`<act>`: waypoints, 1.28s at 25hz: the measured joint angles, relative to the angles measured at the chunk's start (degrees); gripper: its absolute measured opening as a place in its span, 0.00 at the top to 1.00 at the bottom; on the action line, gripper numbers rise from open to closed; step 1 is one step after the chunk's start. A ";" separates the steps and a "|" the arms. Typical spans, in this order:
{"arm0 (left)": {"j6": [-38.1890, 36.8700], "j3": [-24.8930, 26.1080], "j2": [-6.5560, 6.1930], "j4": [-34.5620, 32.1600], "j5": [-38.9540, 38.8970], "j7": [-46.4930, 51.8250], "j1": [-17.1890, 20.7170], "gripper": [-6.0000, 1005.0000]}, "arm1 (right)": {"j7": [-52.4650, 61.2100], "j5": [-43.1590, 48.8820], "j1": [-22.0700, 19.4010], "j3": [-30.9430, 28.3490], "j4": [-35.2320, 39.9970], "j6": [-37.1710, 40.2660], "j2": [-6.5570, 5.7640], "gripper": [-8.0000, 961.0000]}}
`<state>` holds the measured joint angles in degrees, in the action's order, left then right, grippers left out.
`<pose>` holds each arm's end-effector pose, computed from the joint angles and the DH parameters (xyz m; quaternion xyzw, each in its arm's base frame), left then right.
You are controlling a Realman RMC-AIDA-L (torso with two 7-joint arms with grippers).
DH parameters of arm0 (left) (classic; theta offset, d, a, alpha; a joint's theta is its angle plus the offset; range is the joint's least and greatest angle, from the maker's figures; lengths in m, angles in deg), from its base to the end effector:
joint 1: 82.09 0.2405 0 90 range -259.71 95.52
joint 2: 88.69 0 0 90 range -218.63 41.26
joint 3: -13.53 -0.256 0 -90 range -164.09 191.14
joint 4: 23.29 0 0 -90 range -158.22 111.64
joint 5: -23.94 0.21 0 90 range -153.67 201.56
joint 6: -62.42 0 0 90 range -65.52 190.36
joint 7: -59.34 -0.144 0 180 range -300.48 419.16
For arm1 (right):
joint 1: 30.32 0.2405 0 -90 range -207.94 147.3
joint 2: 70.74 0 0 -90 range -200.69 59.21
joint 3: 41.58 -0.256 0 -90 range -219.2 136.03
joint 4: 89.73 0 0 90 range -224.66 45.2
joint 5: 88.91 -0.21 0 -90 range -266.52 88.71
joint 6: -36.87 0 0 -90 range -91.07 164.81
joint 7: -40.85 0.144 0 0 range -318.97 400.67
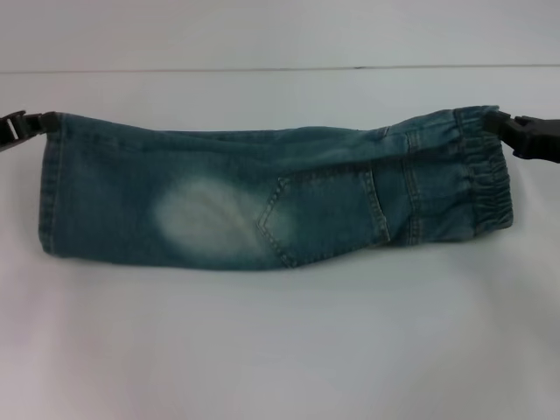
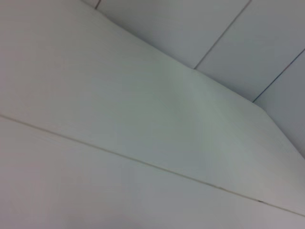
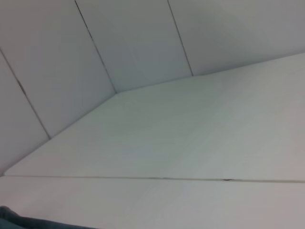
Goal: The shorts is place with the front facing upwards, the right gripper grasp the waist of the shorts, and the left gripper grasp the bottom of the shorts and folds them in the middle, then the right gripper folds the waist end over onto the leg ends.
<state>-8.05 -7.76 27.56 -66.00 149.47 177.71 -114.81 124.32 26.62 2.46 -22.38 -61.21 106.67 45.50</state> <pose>-0.3237 0.3809 0.0816 -0.7356 -0.5419 -0.2629 0.3100 0.3215 0.3725 0.0398 -0.8177 0.3830 0.2742 0.3308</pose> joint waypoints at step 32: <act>15.59 -2.97 1.77 3.32 -0.08 -6.00 -2.31 0.93 | -17.73 -7.51 2.84 2.37 -5.50 -12.82 1.73 0.89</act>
<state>7.54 -10.74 29.33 -62.68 149.39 171.71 -117.12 106.60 19.11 5.31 -20.01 -66.71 93.84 47.23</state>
